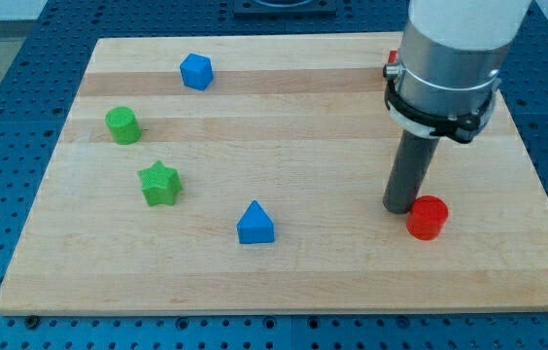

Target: Push the blue triangle to the top of the red circle

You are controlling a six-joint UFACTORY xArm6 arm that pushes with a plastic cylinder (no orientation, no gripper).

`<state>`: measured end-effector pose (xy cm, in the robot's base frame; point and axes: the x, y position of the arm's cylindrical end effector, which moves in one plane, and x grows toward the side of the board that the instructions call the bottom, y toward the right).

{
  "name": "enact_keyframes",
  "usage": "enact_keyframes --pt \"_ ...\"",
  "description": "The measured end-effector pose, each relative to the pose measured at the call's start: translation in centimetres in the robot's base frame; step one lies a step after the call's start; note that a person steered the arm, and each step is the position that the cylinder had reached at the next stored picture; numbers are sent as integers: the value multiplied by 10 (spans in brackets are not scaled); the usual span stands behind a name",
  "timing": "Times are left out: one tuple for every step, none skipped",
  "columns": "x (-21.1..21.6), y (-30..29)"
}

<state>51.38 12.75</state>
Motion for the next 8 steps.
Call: enact_keyframes --pt "18 25" --pt "18 28" --pt "15 -13" --pt "14 -84" --pt "14 -105" --pt "-18 -124" --pt "-33 -138" --pt "-28 -186"
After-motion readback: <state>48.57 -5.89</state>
